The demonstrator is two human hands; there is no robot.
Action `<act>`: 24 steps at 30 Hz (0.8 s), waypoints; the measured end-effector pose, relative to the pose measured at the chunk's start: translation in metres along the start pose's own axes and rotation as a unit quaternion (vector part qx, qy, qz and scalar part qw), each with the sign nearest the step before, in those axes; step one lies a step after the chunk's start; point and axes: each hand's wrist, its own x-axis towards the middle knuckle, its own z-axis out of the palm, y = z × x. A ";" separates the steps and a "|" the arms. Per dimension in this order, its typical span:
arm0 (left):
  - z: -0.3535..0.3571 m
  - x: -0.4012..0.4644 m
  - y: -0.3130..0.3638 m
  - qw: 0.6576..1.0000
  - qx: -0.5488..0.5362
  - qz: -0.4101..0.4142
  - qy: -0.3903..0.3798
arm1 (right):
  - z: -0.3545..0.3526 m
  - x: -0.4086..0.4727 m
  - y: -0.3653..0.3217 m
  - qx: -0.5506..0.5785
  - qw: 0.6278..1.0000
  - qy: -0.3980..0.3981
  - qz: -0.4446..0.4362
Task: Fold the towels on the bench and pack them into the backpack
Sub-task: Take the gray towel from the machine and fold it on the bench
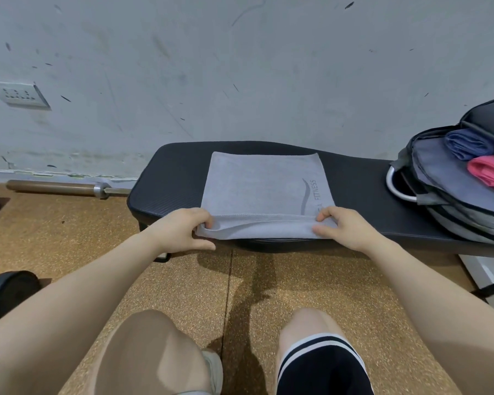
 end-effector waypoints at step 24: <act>-0.031 0.053 -0.022 0.838 -0.464 -0.187 0.219 | -0.054 0.060 -0.026 0.381 0.922 -0.038 0.053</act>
